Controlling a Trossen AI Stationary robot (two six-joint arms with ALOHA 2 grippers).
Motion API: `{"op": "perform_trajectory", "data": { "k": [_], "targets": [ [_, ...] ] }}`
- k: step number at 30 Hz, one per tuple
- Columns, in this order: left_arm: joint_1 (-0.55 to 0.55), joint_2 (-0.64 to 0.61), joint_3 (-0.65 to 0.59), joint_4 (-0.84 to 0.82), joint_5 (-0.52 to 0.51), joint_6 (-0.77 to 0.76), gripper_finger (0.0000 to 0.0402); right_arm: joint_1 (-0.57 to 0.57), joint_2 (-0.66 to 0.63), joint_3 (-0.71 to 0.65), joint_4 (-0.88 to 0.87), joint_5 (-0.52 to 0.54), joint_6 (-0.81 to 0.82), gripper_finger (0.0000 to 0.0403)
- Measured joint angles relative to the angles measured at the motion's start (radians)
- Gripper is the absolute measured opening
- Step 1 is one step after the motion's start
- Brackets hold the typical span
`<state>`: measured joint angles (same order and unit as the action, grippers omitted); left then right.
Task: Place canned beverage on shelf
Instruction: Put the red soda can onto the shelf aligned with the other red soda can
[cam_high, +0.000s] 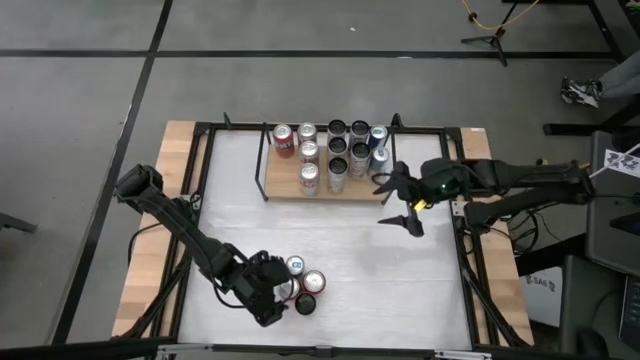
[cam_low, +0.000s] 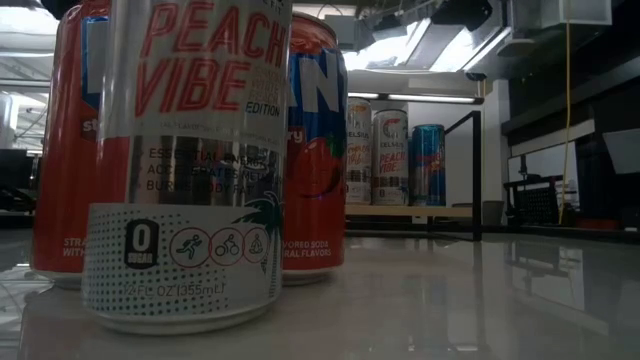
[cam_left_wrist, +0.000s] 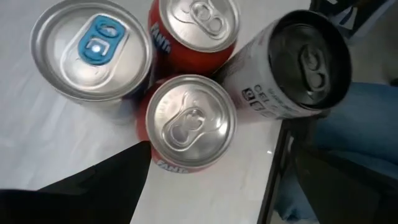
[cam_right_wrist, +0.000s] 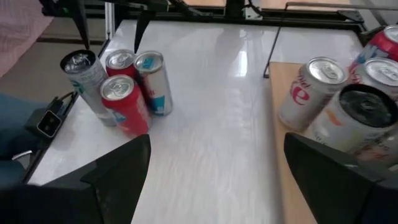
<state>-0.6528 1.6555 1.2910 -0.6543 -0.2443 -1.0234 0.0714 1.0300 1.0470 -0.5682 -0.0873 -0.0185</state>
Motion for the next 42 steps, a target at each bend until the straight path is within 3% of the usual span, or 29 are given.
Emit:
{"op": "perform_trajectory", "data": {
  "k": [16, 27, 42],
  "targets": [
    [0.006, 0.041, 0.000, -0.011, -0.028, -0.154, 0.0377, 0.023, 0.144, 0.000, 0.082, 0.024, -0.005, 0.0363],
    [0.007, 0.141, 0.000, 0.024, -0.027, -0.156, 0.0377, 0.023, 0.147, 0.000, 0.100, 0.024, -0.005, 0.0363],
    [0.064, 0.142, 0.000, 0.026, -0.050, -0.181, 0.0377, 0.022, 0.147, 0.000, 0.096, 0.008, -0.006, 0.0363]
  ]
}}
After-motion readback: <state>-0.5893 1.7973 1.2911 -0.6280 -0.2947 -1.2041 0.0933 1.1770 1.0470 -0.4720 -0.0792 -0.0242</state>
